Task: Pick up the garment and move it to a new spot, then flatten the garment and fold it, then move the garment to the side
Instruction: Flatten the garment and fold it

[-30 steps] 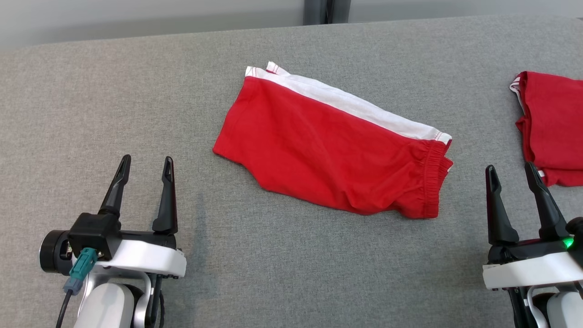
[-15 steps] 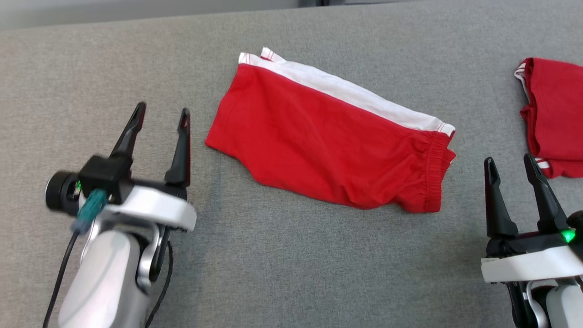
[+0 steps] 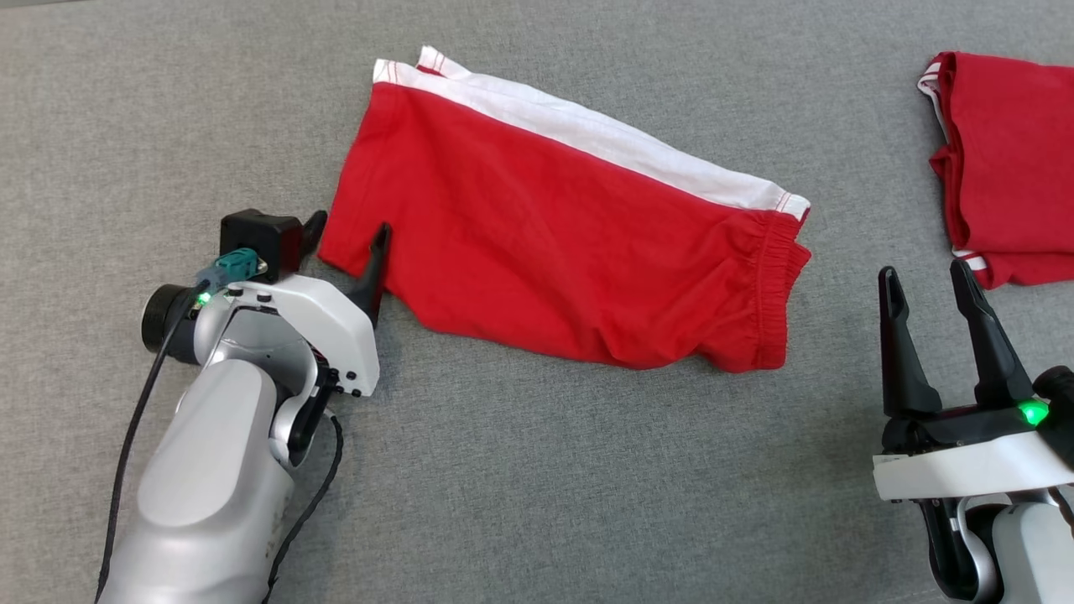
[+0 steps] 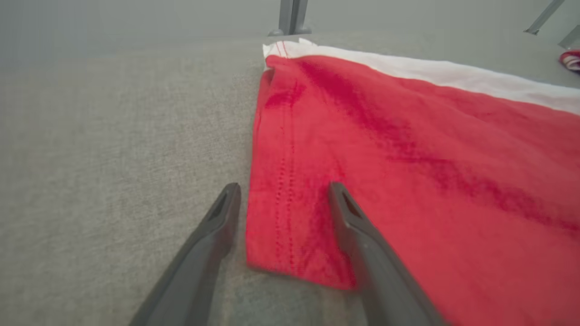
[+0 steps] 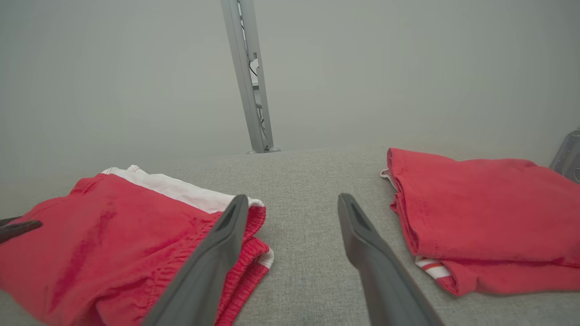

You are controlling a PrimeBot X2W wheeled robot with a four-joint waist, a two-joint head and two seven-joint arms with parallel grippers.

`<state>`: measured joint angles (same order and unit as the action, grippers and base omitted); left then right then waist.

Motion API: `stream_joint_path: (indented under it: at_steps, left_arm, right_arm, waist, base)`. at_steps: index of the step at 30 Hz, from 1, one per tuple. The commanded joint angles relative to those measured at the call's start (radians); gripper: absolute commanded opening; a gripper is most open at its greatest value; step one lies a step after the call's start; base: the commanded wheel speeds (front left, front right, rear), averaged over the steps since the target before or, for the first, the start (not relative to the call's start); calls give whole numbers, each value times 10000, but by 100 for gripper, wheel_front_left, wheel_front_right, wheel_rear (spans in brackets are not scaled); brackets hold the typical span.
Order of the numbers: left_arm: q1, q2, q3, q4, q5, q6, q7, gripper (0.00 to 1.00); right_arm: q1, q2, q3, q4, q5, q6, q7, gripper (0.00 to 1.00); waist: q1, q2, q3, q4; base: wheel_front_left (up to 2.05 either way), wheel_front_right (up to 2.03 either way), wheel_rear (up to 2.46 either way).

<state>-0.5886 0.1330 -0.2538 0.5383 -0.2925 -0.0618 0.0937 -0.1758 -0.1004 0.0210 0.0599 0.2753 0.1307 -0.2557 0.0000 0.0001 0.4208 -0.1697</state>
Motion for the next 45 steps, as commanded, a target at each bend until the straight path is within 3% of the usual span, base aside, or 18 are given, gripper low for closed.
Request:
stream_joint_path:
  at_steps: [1,4,5,6,11,17,25,33,34,35,36,45]
  left_arm:
    - [-224,16,-29,135,-54,-45,75,100]
    - [-263,1,-204,533,-70,-163,372,100]
    - [-295,-10,-284,575,-100,-226,388,71]
    - [-326,-32,-359,613,-125,-276,406,0]
    - [-266,-2,-511,693,-104,-283,276,0]
    - [288,-122,-221,185,-349,154,-402,0]
    - [2125,-207,400,-1181,-906,838,-1055,0]
    - [3723,-361,386,-2916,-1271,1247,-902,0]
    - [3818,-398,353,-3028,-1358,1225,-860,35]
    - [3919,-423,327,-3126,-1415,1232,-831,91]
    - [3988,-437,334,-3254,-1444,1259,-905,100]
    - [3955,-277,817,-4637,-281,2137,-3273,100]
  right_arm:
    - [-95,-15,-9,41,73,3,-58,100]
    - [-150,11,-10,69,90,3,-84,100]
    - [-160,23,-8,81,131,3,-89,100]
    - [-176,29,-7,94,150,3,-94,100]
    - [-192,48,-17,135,207,3,-114,100]
    - [-96,-17,-59,72,197,3,-105,100]
    - [-22,-134,-17,56,179,3,-100,100]
    - [118,-304,-14,54,93,3,-8,100]
    - [124,-335,-33,62,84,3,-2,100]
    - [125,-355,-42,59,74,3,20,100]
    - [139,-369,-59,68,47,3,43,100]
    - [445,-527,-354,-10,-155,3,268,100]
  waist:
    - [0,-1,40,-24]
    - [0,-1,79,-49]
    - [0,-1,80,-50]
    - [0,-1,76,-46]
    - [0,-1,10,9]
    - [0,-1,-104,214]
    - [0,-1,-398,610]
    - [0,-1,-564,908]
    - [0,-1,-586,915]
    - [0,-1,-607,915]
    - [0,-1,-641,909]
    - [0,-1,-1196,1061]
  base:
    - [0,0,0]
    - [0,0,0]
    - [0,0,0]
    - [0,0,0]
    - [0,0,0]
    - [0,0,0]
    - [0,0,0]
    - [0,0,0]
    - [0,0,0]
    - [0,0,0]
    - [0,0,0]
    - [0,0,0]
